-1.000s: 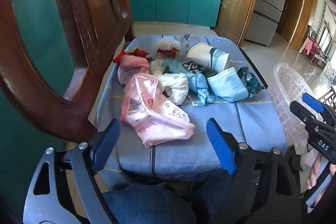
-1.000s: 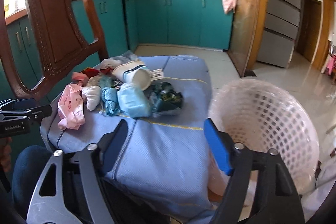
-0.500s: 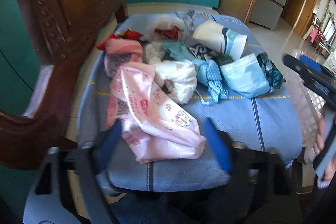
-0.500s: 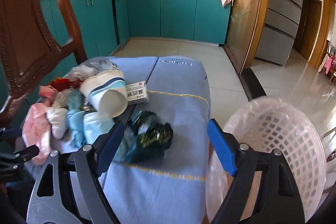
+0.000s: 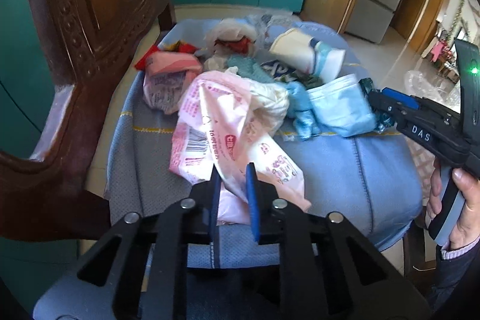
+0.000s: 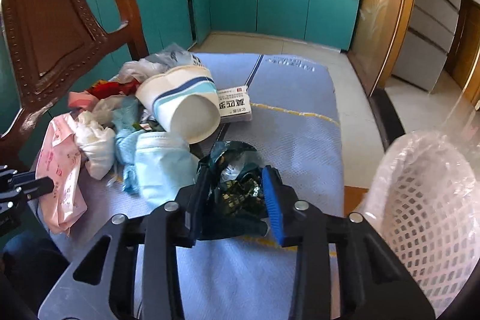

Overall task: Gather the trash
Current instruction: 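Grasp the dark green plastic bag with the right tool while the left tool grasps the pink bag, then carry both bags over the white basket and open both tools to drop them, then grasp the blue face mask with the right tool while the left tool grasps white tissue, then move both tools over the basket and release the mask and tissue inside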

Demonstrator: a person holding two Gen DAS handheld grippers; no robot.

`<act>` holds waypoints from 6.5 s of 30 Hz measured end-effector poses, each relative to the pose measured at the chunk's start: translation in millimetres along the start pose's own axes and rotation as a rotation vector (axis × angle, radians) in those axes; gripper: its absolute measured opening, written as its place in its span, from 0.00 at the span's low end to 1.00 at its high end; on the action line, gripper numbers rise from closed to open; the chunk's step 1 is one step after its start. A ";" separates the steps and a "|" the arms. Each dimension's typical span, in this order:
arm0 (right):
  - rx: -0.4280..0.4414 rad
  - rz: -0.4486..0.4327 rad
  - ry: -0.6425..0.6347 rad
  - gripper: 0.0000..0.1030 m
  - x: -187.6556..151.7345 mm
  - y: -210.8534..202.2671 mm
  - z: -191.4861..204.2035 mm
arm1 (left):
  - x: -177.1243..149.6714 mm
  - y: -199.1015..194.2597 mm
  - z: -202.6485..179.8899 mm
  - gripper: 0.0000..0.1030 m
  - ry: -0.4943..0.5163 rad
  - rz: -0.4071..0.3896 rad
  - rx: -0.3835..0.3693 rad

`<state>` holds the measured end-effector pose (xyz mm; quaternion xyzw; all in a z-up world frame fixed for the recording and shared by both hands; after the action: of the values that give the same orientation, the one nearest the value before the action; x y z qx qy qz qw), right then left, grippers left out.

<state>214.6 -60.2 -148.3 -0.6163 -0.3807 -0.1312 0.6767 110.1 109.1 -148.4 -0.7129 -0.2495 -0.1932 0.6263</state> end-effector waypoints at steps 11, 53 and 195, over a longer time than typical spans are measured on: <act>-0.003 -0.042 0.039 0.35 -16.6 -46.9 -17.1 | -12.1 -1.4 -11.7 0.43 0.011 0.041 -0.006; -0.002 -0.047 0.039 0.35 -43.6 -76.1 -1.3 | -6.7 -70.5 -52.6 0.09 0.124 -0.191 0.081; -0.098 -0.118 0.033 0.30 -4.2 -100.9 -52.9 | 48.4 -48.4 -58.7 0.40 0.094 -0.255 -0.032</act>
<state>165.2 -131.7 -74.4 -0.6228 -0.3986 -0.1994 0.6430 122.1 61.0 -73.1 -0.6755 -0.3053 -0.3085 0.5961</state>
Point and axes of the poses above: each gripper's, at about its wrist camera, not at the fingertips, and y roughly the way its jaws point, z to its left, x to its top, the point moved 4 cm from there along y, roughly the way its jaws point, and after that the axes turned 4 degrees about -x, right-handed, at the moved point
